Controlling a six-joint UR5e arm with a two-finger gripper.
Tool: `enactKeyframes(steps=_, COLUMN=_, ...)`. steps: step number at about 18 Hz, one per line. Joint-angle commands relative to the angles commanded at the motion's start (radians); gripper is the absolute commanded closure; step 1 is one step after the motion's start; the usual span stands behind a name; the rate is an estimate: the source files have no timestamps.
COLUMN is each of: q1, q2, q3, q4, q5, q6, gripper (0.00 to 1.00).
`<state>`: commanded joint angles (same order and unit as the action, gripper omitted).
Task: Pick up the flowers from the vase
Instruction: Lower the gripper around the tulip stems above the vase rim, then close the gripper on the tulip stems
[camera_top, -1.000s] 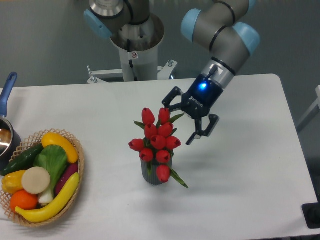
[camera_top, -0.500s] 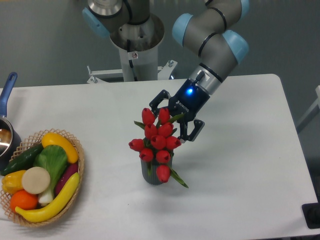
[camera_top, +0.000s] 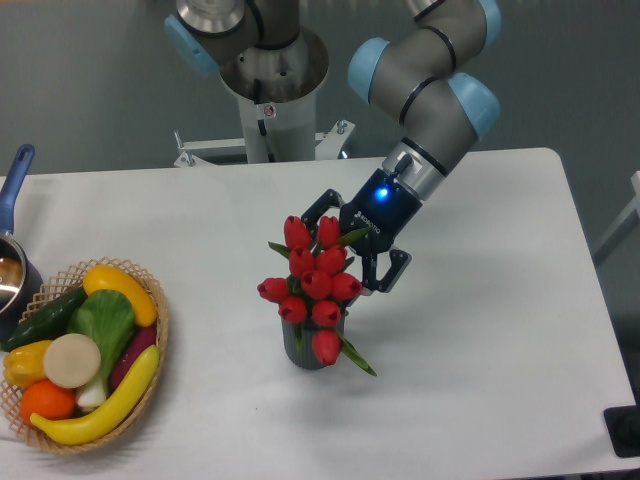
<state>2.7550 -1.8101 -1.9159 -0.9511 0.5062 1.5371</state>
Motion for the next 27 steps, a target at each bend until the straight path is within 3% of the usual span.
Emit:
enactKeyframes(steps=19, q1=-0.031, q2=-0.034, q3=0.029, q4=0.020, q5=-0.002, q6=-0.002, gripper=0.00)
enactKeyframes(steps=22, q1=-0.032, q2=-0.037, q3=0.034, q4=0.022, q5=-0.002, q6=-0.002, gripper=0.21)
enactKeyframes(steps=25, q1=-0.031, q2=-0.037, q3=0.034, q4=0.022, q5=-0.002, q6=-0.002, gripper=0.33)
enactKeyframes(steps=27, q1=-0.031, q2=-0.037, q3=0.035, q4=0.022, q5=-0.002, q6=-0.002, gripper=0.35)
